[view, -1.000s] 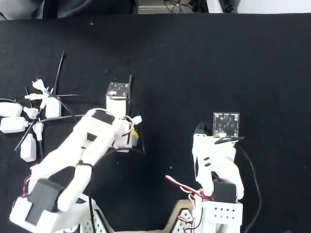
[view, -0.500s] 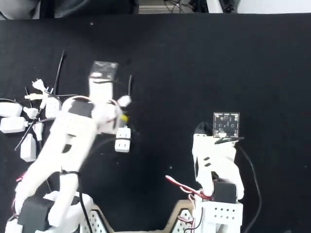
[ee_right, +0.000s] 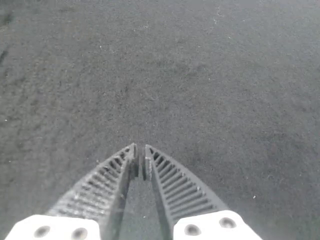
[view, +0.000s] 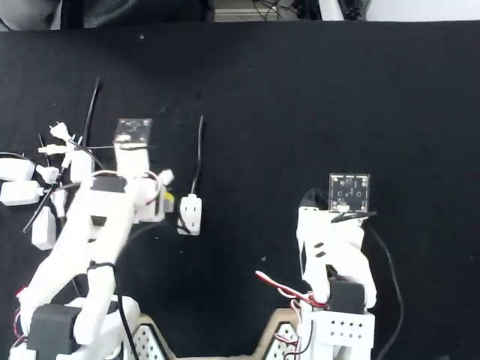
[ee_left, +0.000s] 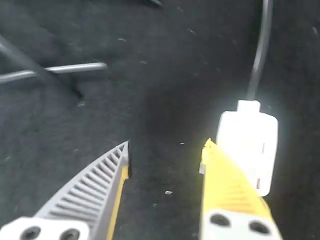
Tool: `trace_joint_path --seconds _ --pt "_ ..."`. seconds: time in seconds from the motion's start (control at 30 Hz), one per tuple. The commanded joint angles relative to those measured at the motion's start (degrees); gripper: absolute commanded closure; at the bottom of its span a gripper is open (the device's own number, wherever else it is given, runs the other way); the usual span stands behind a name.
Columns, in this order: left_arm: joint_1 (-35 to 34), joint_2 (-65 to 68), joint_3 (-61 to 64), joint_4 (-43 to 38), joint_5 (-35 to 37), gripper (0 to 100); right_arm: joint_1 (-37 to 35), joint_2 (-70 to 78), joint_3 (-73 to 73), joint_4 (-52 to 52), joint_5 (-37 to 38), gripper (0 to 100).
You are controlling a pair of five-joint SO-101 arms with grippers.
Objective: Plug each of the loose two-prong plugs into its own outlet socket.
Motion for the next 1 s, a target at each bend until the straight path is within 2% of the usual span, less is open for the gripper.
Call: trace_joint_path --seconds 0.0,0.13,0.33,0.43,0.57,0.73,0.87,0.97 --pt "5.2 -1.7 3.2 -6.0 -0.1 77 -0.9 -2.8 -2.6 -1.6 0.0 98.4" --pt "10.8 -1.7 5.1 -8.9 0.2 77 -0.9 -2.8 -2.6 -1.6 0.0 98.4" --pt "20.4 -2.2 4.5 -9.0 6.2 76 -0.9 -2.8 -2.6 -1.6 0.0 98.4" --pt "23.2 -2.3 3.8 -8.6 7.7 76 -0.9 -2.8 -2.6 -1.6 0.0 98.4" --pt "21.5 -2.4 2.9 -6.8 7.3 76 -0.9 -2.8 -2.7 -1.6 0.0 98.4" --pt "14.4 -1.7 -8.7 1.4 7.8 77 -0.9 -2.8 -2.8 -1.6 0.0 98.4" --pt "10.4 0.7 -13.4 -3.3 14.4 76 -0.9 -2.8 -2.8 -1.6 0.0 98.4" --pt "10.9 5.6 -14.3 -9.1 18.5 76 -0.9 -2.8 -2.8 -1.6 0.0 98.4"
